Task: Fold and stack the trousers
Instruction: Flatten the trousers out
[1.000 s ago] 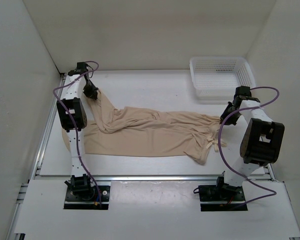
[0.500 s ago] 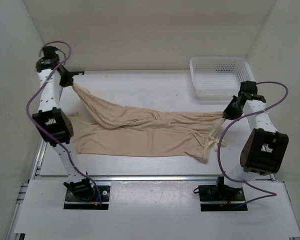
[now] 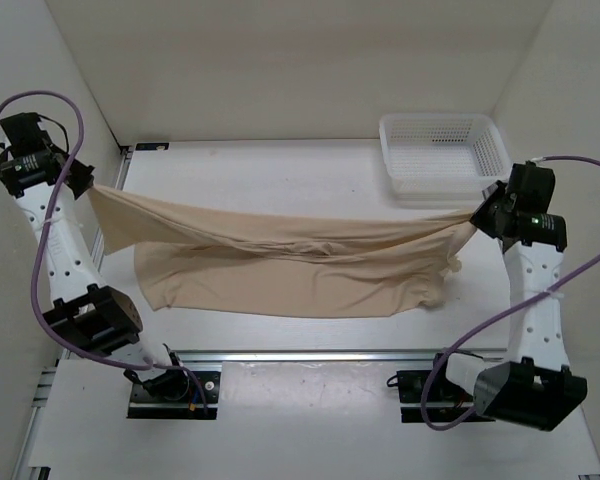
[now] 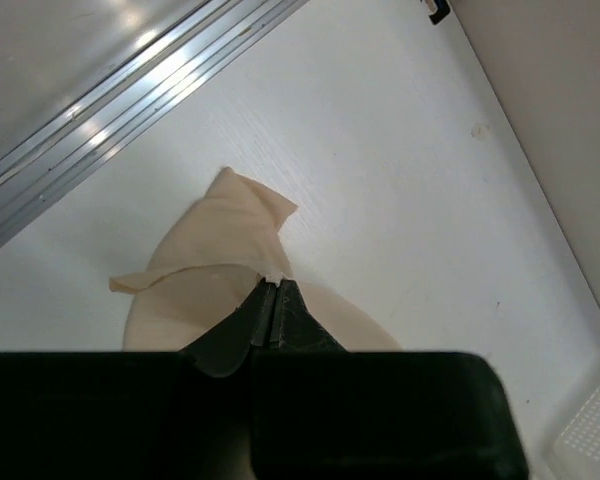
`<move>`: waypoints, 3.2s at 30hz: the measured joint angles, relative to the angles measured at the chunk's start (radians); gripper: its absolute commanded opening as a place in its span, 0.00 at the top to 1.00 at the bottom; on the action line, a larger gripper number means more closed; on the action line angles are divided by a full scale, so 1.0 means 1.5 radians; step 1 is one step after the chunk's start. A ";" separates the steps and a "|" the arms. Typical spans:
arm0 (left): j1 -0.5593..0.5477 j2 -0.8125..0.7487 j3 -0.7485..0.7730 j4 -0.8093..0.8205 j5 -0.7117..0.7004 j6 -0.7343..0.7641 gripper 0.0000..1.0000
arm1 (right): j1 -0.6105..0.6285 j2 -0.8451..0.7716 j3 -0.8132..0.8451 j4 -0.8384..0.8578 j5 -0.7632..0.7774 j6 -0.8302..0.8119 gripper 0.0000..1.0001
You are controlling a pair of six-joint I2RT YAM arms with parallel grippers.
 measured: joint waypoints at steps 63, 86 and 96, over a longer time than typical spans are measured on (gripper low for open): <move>-0.088 0.058 -0.541 0.085 0.057 -0.037 0.33 | -0.005 -0.102 -0.274 -0.070 -0.102 0.099 0.14; -0.093 0.186 -0.470 0.137 0.051 -0.041 0.83 | -0.036 0.166 -0.343 0.152 -0.111 0.216 1.00; -0.100 0.190 -0.327 0.078 0.014 -0.041 0.90 | -0.049 0.119 -0.302 0.142 -0.087 0.194 1.00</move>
